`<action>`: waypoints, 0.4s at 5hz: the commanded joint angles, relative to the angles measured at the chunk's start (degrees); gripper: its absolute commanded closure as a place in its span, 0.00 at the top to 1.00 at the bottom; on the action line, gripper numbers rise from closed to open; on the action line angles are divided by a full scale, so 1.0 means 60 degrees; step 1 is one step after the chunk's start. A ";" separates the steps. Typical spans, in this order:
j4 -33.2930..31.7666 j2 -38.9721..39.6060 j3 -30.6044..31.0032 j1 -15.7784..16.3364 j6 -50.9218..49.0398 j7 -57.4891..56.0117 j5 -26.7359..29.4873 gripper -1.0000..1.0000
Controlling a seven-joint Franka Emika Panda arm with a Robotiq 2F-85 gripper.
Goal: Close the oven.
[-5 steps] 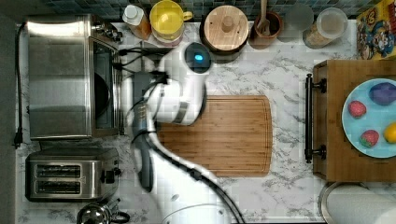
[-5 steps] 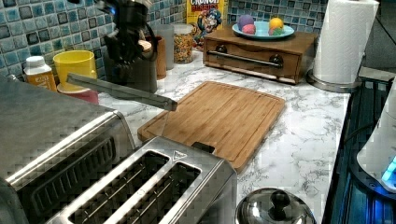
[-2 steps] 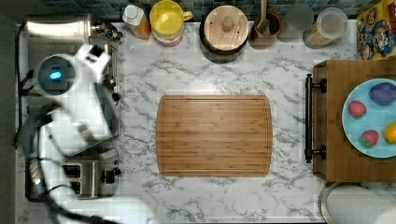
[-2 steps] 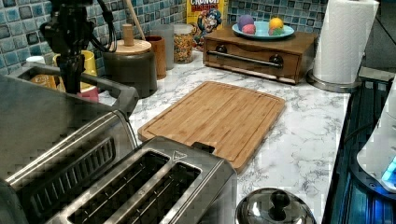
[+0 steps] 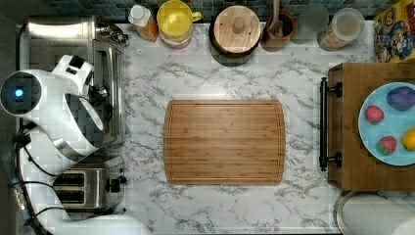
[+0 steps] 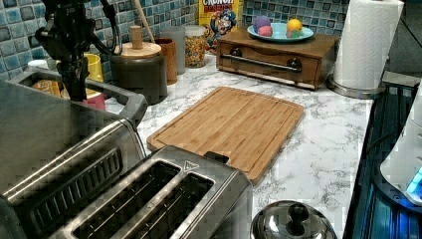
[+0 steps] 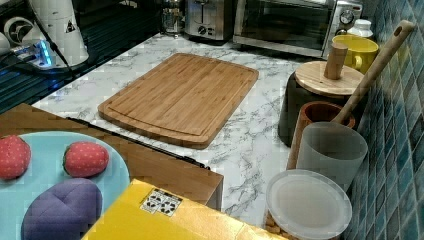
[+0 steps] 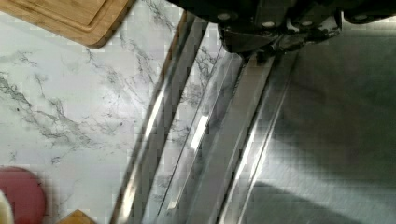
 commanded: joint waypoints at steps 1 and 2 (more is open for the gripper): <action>-0.0455 -0.2200 0.0521 -0.1096 0.1551 -0.1485 0.3281 0.00; 0.0755 -0.1408 0.0348 -0.0446 -0.0014 -0.0338 0.1188 0.00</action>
